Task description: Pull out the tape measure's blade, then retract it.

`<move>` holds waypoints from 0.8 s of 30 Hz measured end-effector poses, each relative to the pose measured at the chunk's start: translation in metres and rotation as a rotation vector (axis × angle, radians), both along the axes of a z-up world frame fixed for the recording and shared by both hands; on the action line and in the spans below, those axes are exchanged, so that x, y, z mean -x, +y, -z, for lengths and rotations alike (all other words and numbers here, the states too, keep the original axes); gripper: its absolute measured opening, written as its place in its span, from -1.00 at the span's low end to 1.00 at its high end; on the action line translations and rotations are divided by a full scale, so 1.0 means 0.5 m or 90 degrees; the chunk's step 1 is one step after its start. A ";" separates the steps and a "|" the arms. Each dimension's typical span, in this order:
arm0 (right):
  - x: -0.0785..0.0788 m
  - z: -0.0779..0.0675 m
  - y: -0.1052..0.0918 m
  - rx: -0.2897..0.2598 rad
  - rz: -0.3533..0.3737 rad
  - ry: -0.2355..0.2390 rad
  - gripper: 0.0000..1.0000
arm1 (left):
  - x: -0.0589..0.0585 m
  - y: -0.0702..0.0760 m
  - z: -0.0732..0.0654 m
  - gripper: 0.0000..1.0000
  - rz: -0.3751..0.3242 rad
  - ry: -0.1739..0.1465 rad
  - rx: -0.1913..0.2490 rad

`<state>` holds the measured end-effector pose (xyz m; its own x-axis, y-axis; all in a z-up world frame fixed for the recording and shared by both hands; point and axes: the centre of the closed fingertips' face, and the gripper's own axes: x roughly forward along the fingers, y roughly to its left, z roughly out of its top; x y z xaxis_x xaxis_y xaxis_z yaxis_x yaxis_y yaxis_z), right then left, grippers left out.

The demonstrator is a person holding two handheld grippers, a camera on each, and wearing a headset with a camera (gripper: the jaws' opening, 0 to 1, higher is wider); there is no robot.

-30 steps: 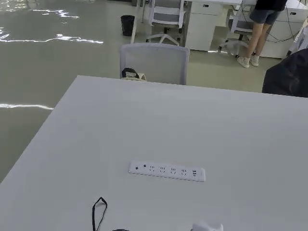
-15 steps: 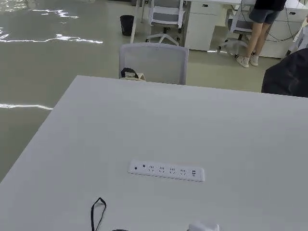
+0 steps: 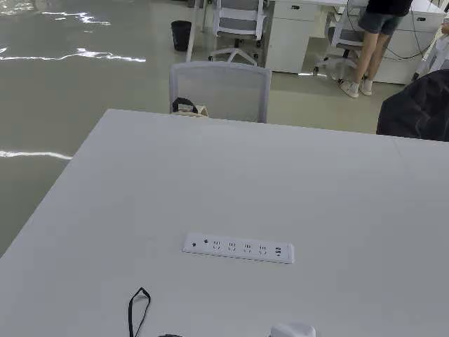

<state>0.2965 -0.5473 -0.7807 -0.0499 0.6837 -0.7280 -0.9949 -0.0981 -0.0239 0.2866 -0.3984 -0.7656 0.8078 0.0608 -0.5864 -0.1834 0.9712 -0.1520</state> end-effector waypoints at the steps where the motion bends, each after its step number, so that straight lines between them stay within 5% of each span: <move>1: 0.000 0.001 0.000 0.000 0.001 0.001 -0.75 | 0.000 0.000 0.002 0.30 0.000 0.000 -0.001; 8: 0.003 -0.005 0.008 -0.004 -0.003 -0.002 -0.75 | 0.001 -0.003 -0.015 0.26 0.000 0.003 -0.001; 24: 0.012 -0.004 0.043 -0.016 -0.007 0.005 -0.75 | 0.000 0.000 -0.001 0.23 0.012 0.003 0.008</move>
